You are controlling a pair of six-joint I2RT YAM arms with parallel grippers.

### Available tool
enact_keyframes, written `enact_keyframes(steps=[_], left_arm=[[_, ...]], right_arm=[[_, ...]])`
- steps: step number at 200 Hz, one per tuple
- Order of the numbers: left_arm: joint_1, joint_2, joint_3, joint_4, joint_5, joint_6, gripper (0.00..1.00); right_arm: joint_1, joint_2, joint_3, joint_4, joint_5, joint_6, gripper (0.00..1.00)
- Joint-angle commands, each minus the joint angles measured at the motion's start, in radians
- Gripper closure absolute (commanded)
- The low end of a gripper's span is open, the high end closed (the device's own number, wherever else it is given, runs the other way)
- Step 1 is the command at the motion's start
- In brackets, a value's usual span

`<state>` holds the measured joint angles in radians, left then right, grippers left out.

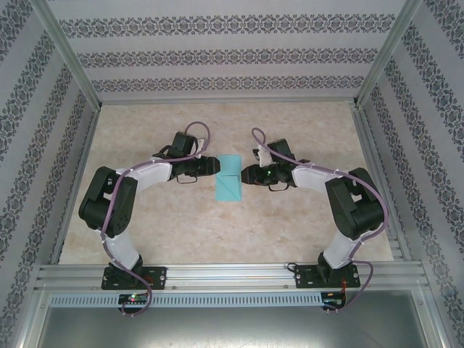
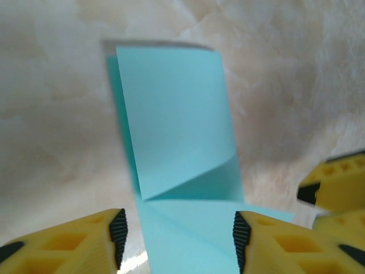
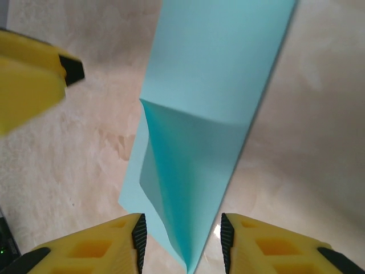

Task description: Fold a paper plane with a square sheet of paper (pick it up from the middle)

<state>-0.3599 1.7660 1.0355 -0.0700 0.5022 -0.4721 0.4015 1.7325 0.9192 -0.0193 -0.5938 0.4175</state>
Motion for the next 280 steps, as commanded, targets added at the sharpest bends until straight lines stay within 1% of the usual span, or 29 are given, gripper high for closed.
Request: enact_keyframes(steps=[1, 22, 45, 75, 96, 103, 126, 146, 161, 195, 227, 254, 280], left_arm=[[-0.007, -0.043, -0.015, -0.031, 0.045, -0.002, 0.4], [-0.007, -0.058, -0.032, -0.037, 0.041, 0.001, 0.38], [-0.007, -0.069, -0.043, -0.037, 0.048, -0.002, 0.35], [-0.006, -0.102, -0.071, -0.02, 0.07, -0.013, 0.28], [-0.006, -0.126, -0.086, -0.021, 0.094, -0.017, 0.25], [-0.006, -0.135, -0.094, -0.019, 0.099, -0.023, 0.19], [-0.005, -0.162, -0.126, -0.008, 0.111, -0.039, 0.18], [-0.004, -0.175, -0.149, -0.002, 0.122, -0.044, 0.18], [-0.004, -0.183, -0.166, 0.015, 0.133, -0.057, 0.17], [-0.002, -0.233, -0.203, 0.031, 0.119, -0.066, 0.17], [-0.001, -0.301, -0.236, 0.038, 0.091, -0.087, 0.17], [0.0, -0.345, -0.271, 0.067, 0.08, -0.119, 0.17], [0.003, -0.376, -0.285, 0.079, 0.069, -0.147, 0.17]], right_arm=[[0.004, 0.035, 0.037, -0.003, -0.049, -0.059, 0.57], [0.024, 0.035, 0.042, 0.018, -0.059, -0.078, 0.54], [0.048, 0.071, 0.086, -0.047, -0.022, -0.121, 0.52], [0.065, 0.115, 0.124, -0.062, -0.022, -0.138, 0.55], [0.076, 0.151, 0.151, -0.079, -0.021, -0.151, 0.58], [0.082, 0.16, 0.158, -0.083, -0.024, -0.153, 0.59], [0.1, 0.187, 0.186, -0.102, -0.026, -0.164, 0.65], [0.1, 0.201, 0.192, -0.092, -0.044, -0.151, 0.74], [0.1, 0.203, 0.199, -0.094, -0.051, -0.151, 0.83], [0.087, 0.161, 0.188, -0.069, -0.099, -0.131, 0.95], [0.071, 0.101, 0.158, -0.007, -0.178, -0.07, 0.99], [0.059, 0.053, 0.128, 0.073, -0.239, 0.002, 1.0], [0.056, 0.015, 0.122, 0.091, -0.262, 0.036, 1.0]])
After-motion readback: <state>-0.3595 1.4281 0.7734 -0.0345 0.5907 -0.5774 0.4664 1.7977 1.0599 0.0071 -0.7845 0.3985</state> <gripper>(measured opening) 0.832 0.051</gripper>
